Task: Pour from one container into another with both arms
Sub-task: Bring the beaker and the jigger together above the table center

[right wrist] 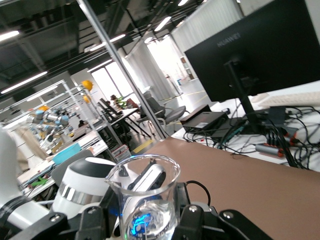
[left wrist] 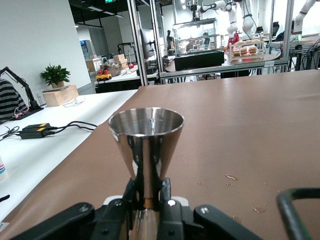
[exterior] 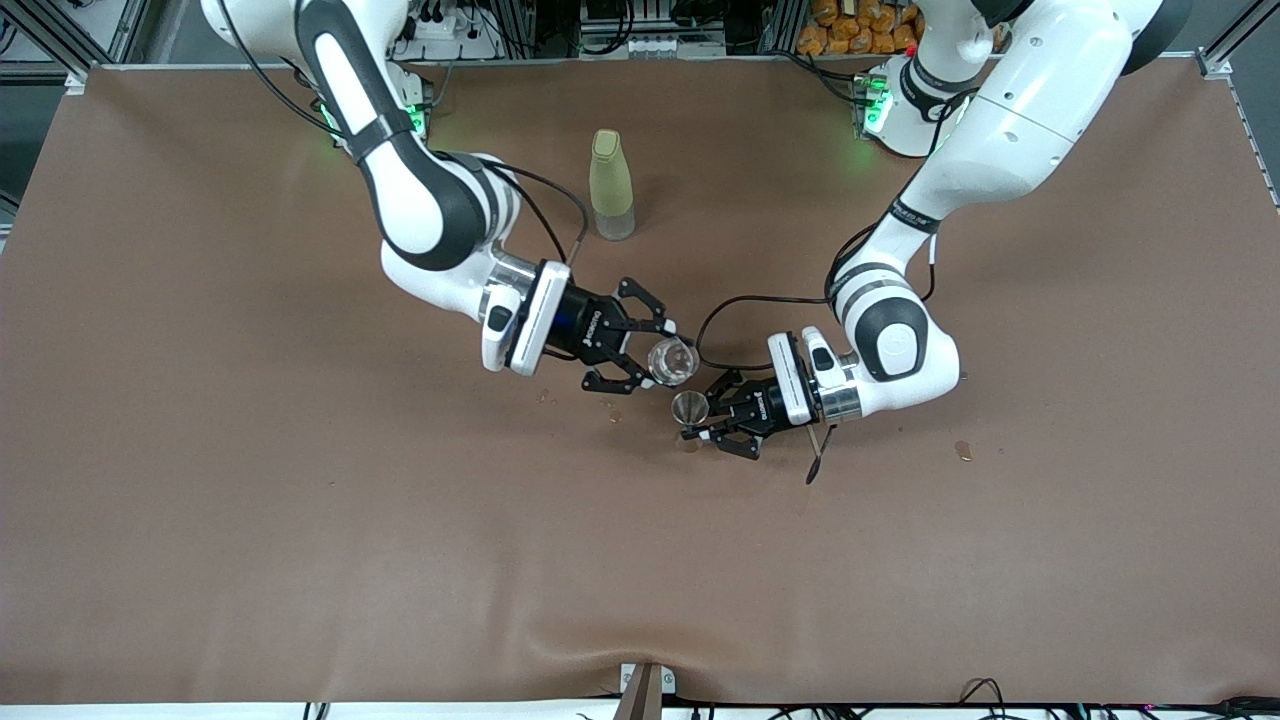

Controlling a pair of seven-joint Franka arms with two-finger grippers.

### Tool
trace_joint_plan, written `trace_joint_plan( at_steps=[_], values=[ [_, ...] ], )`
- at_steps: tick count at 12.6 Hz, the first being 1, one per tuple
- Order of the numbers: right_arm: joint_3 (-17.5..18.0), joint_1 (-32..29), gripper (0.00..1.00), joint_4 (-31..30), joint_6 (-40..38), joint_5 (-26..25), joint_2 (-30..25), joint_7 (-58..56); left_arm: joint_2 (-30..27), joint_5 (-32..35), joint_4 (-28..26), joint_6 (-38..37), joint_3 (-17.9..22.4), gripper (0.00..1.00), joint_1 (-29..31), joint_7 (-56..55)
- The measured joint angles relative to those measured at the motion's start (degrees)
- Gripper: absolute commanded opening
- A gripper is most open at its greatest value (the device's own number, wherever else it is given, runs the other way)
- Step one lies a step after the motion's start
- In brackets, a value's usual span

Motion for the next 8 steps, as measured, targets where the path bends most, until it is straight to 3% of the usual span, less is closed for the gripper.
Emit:
trace_joint_plan(
  at_steps=[4,8],
  values=[
    [0.0,1.6,0.22,1.1,4.5,4.5,0.7,5.3,0.0,0.0,0.0,0.0,0.4,0.00,0.0,0.0],
    [-0.2,1.8,0.22,5.0,5.2,2.9,4.8,3.3,0.0,0.0,0.0,0.0,0.6,0.00,0.2,0.0]
  ],
)
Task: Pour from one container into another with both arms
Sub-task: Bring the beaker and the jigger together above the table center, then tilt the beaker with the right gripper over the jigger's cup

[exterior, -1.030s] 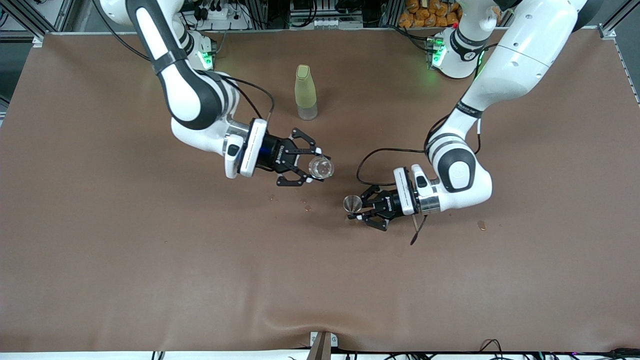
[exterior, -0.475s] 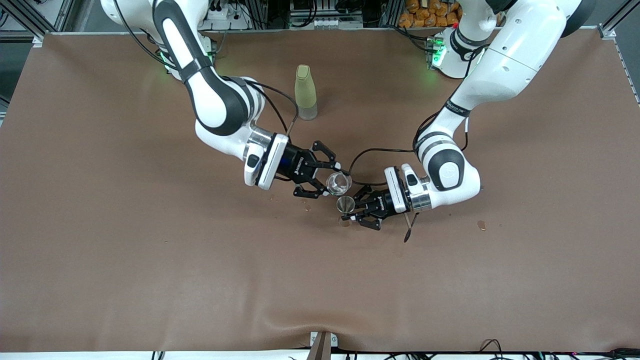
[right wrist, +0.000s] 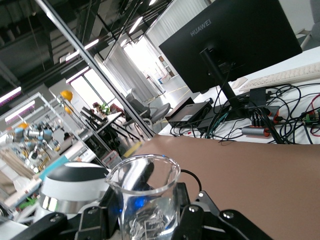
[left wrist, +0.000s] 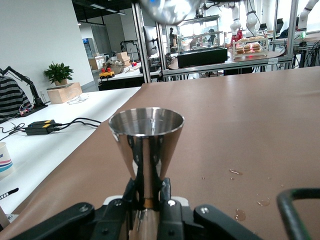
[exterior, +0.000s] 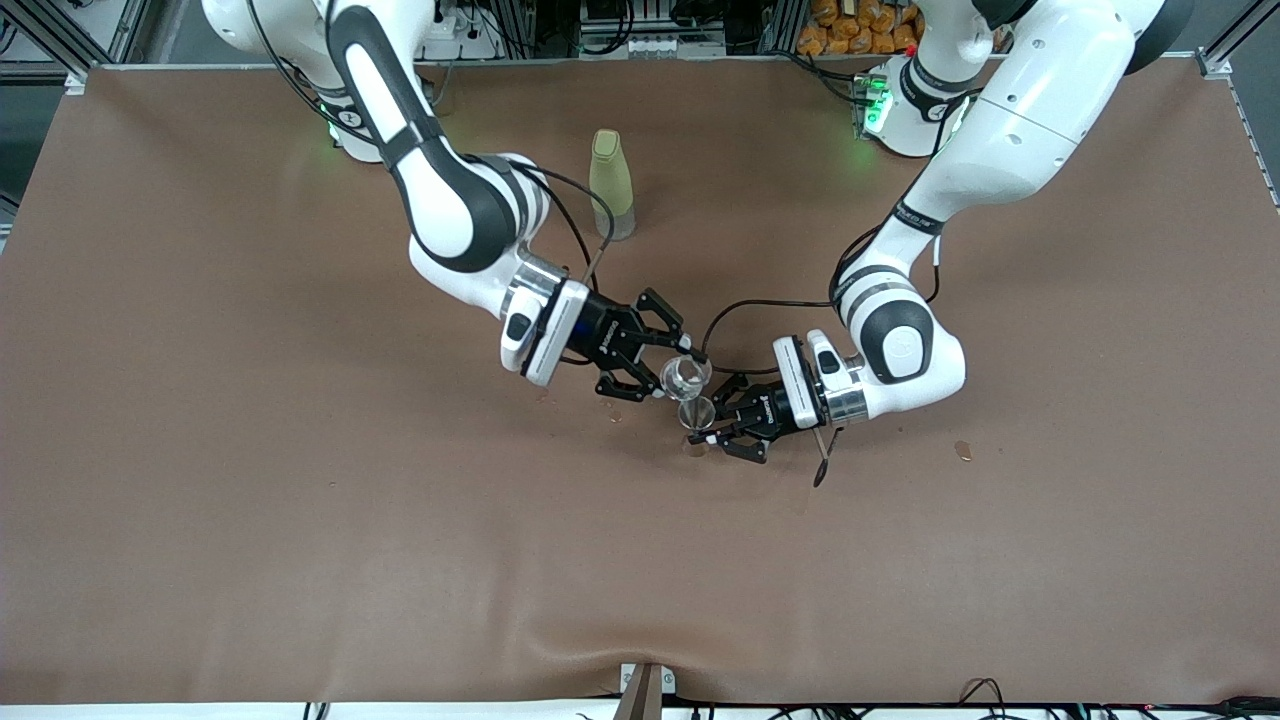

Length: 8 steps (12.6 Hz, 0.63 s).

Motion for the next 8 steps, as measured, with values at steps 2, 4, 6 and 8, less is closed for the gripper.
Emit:
trace_joint_plan(
  at_steps=[2,4,6,8],
  values=[
    [0.0,0.1,0.22,2.7,0.0,-1.0,2.4,-0.6,0.0,0.0,0.0,0.0,0.0,0.00,0.0,0.0],
    [0.0,0.9,0.22,4.0,0.3,0.2,3.2,-0.4,0.0,0.0,0.0,0.0,0.0,0.00,0.0,0.0],
    [0.0,2.1,0.21,4.2,1.4,5.0,3.2,-0.4,0.0,0.0,-0.1,0.1,0.1,0.00,0.1,0.0],
    [0.1,3.1,0.21,4.2,3.0,9.9,3.2,-0.2,0.0,0.0,-0.2,0.1,0.1,0.00,0.2,0.0]
  ],
)
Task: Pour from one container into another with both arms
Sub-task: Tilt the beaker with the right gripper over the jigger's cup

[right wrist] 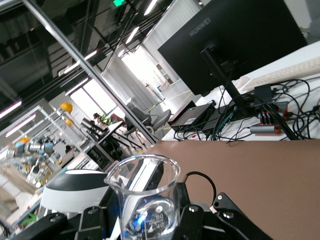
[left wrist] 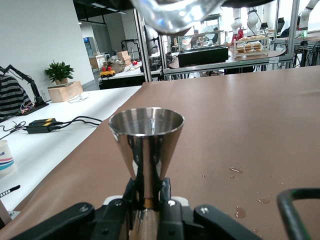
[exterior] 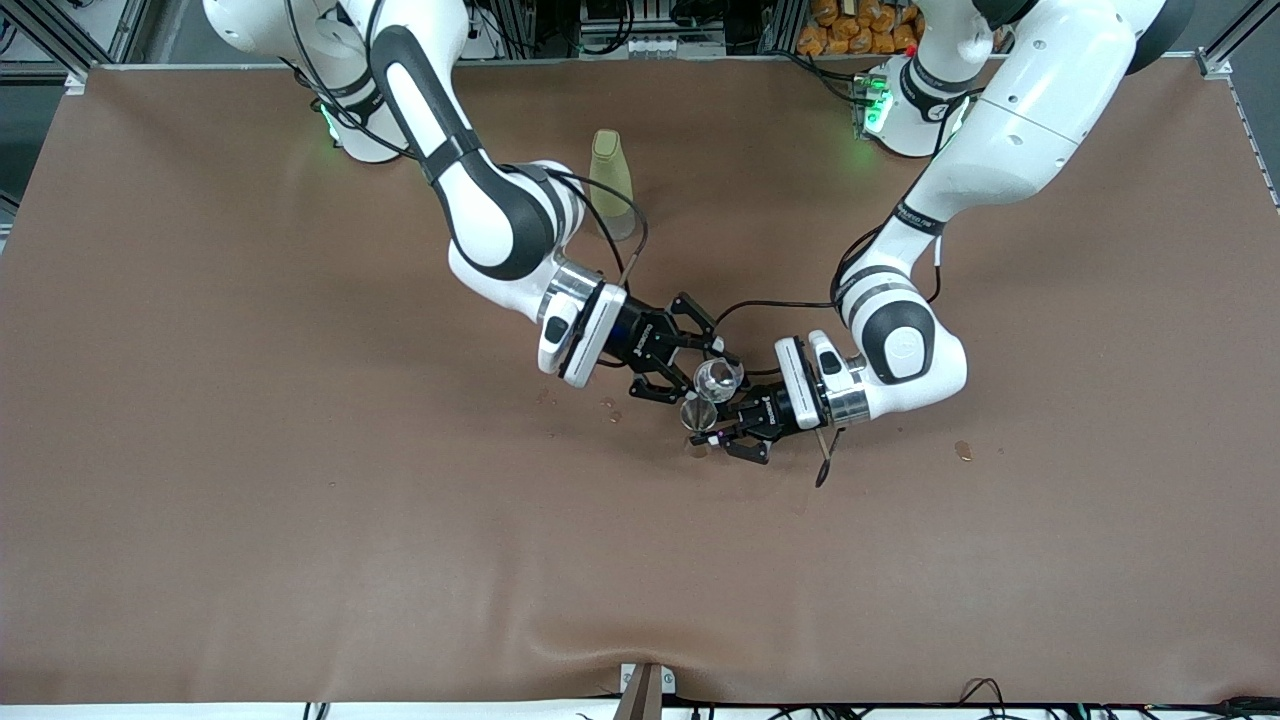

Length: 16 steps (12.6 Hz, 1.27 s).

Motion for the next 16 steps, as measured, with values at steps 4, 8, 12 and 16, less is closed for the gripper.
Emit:
trace_joint_plan(
  at_steps=[4,8,12,16],
  values=[
    [0.0,1.6,0.21,0.1,2.0,5.4,0.0,2.0,0.0,0.0,-0.3,0.0,0.1,0.00,0.2,0.0],
    [-0.5,0.9,0.21,0.1,2.3,5.8,0.3,3.9,0.0,0.0,-0.6,0.0,0.1,0.00,0.6,0.0],
    [-0.5,1.0,0.21,0.4,2.3,5.8,1.3,6.9,0.0,0.0,-0.8,0.0,0.1,0.00,0.6,0.0],
    [-0.4,1.2,0.21,2.1,3.3,5.8,2.0,8.0,0.0,0.0,-0.9,0.0,0.1,0.00,0.6,0.0]
  ],
)
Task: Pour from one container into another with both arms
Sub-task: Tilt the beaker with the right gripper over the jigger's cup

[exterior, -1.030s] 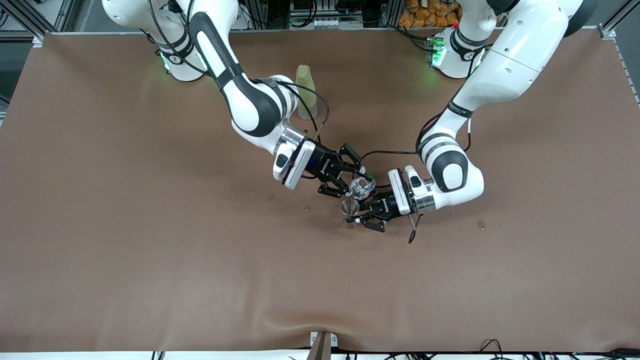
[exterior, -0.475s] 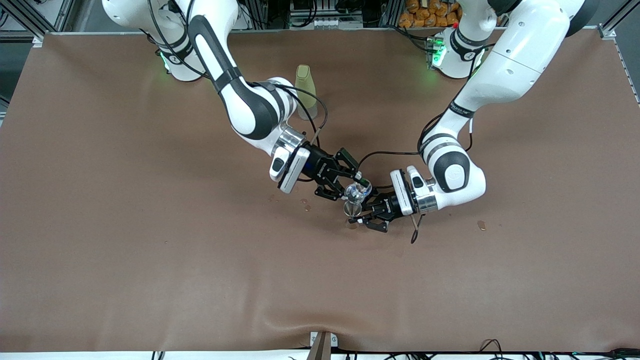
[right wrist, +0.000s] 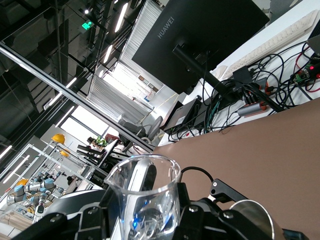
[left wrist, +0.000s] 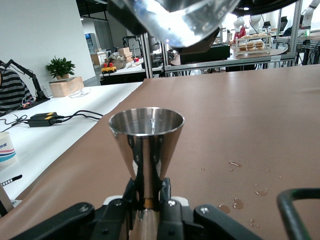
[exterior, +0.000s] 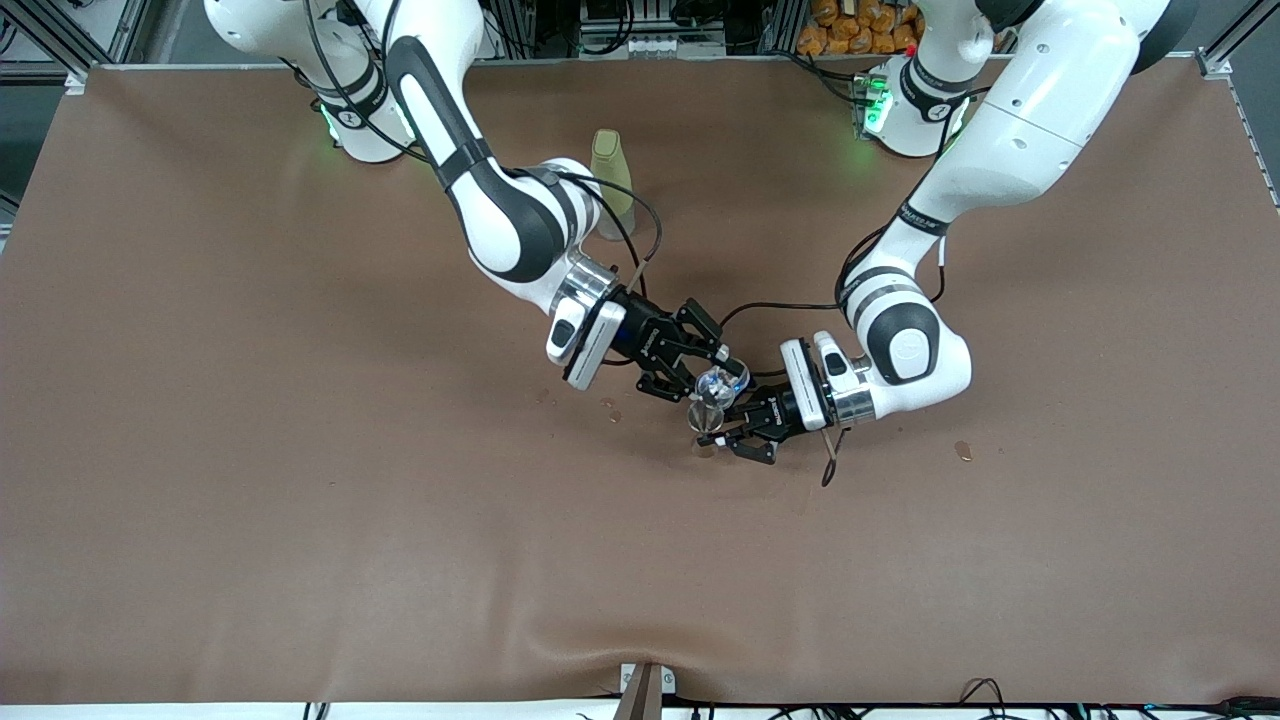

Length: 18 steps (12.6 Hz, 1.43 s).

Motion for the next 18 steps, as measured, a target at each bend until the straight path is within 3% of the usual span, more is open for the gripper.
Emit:
trace_joint_plan(
  at_steps=[18],
  values=[
    [0.5,0.5,0.20,0.9,1.2,3.5,0.2,15.0,0.0,0.0,-0.8,0.0,0.0,0.00,0.0,0.0]
  ],
)
